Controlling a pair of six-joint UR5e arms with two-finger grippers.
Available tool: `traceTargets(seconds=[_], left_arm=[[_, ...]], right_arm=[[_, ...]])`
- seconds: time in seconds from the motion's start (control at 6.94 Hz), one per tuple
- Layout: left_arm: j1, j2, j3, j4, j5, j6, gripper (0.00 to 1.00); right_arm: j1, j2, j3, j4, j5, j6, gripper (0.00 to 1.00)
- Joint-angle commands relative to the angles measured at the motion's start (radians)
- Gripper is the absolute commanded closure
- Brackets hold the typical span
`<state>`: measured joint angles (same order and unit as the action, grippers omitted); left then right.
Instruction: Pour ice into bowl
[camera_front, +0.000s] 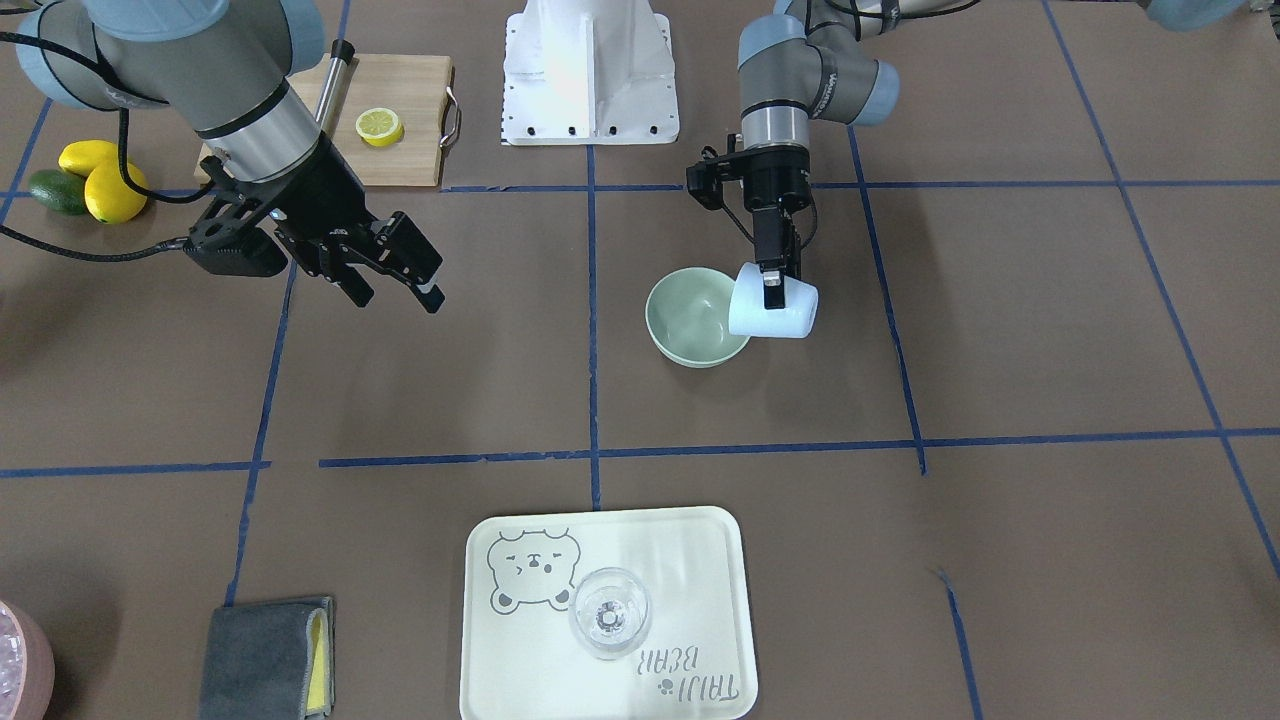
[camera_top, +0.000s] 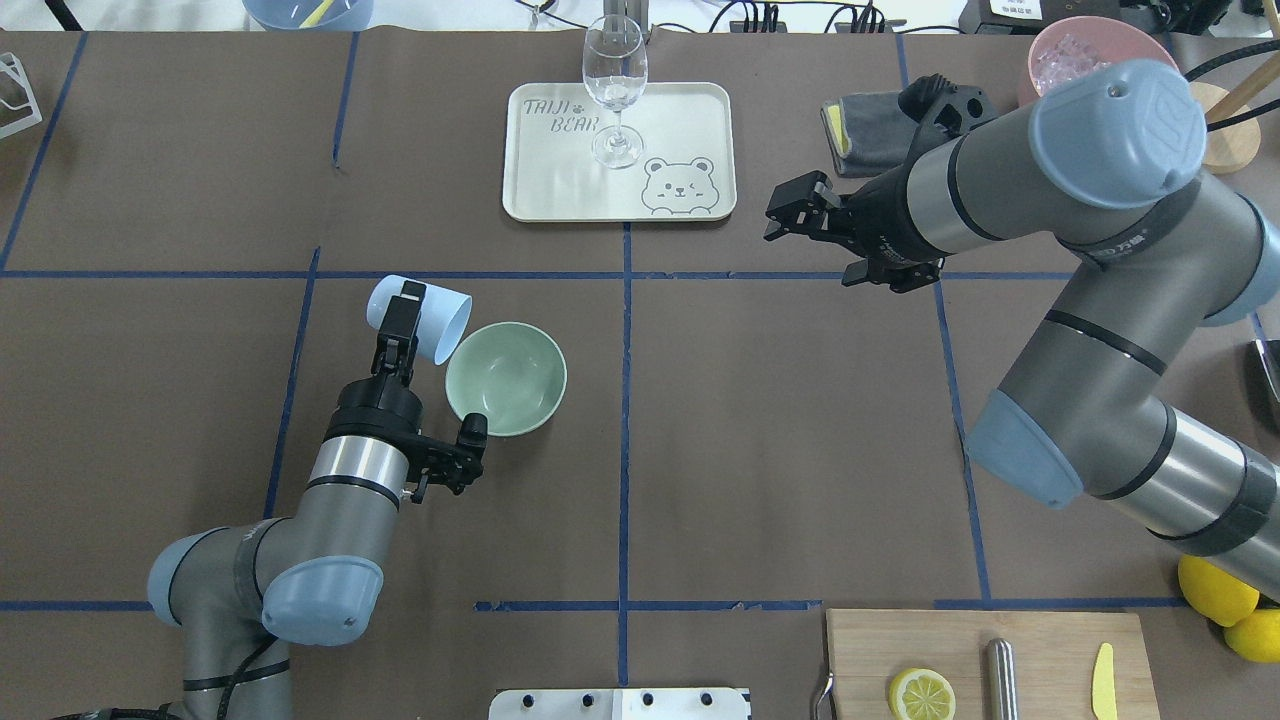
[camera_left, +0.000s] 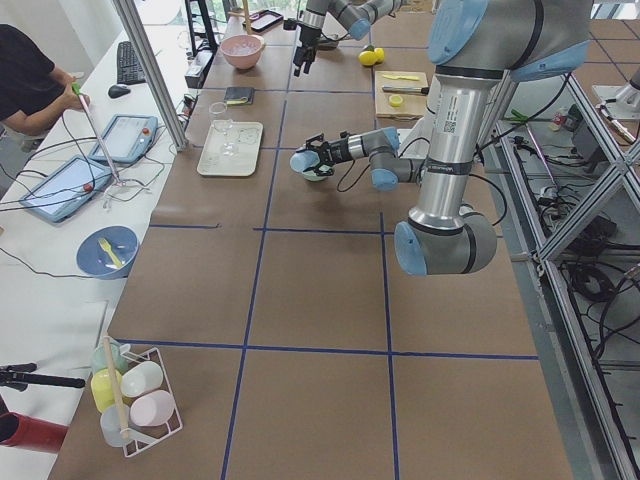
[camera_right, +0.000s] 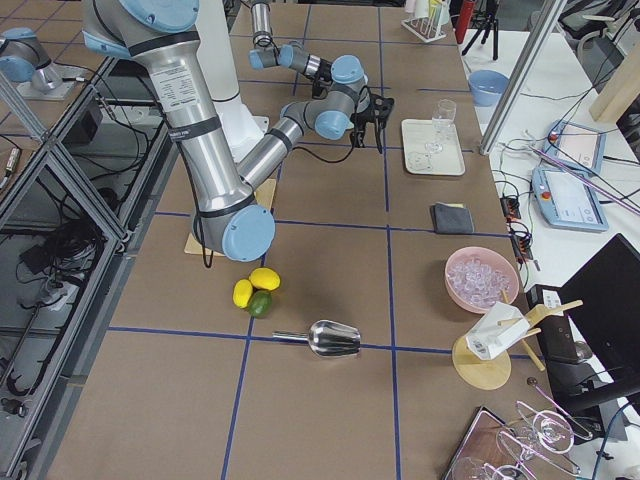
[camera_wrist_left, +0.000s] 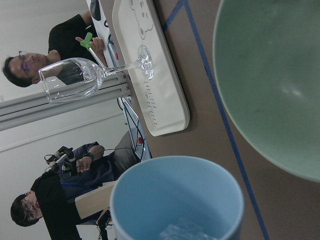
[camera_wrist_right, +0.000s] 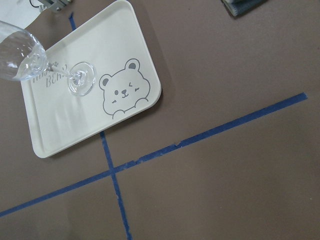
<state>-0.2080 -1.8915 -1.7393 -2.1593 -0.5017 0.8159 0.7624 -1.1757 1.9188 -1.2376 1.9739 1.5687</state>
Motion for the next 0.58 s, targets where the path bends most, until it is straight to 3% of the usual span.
traceTargets(seconds=[0.0, 0.43], left_arm=[[0.045, -0.021, 0.001, 0.087, 0.050, 0.080, 1.00], [0.061, -0.024, -0.014, 0.096, 0.057, 0.164, 1.00]], right_arm=[[0.000, -0.028, 0.002, 0.001, -0.003, 0.005, 0.00], [-0.003, -0.030, -0.015, 0.010, -0.001, 0.007, 0.00]])
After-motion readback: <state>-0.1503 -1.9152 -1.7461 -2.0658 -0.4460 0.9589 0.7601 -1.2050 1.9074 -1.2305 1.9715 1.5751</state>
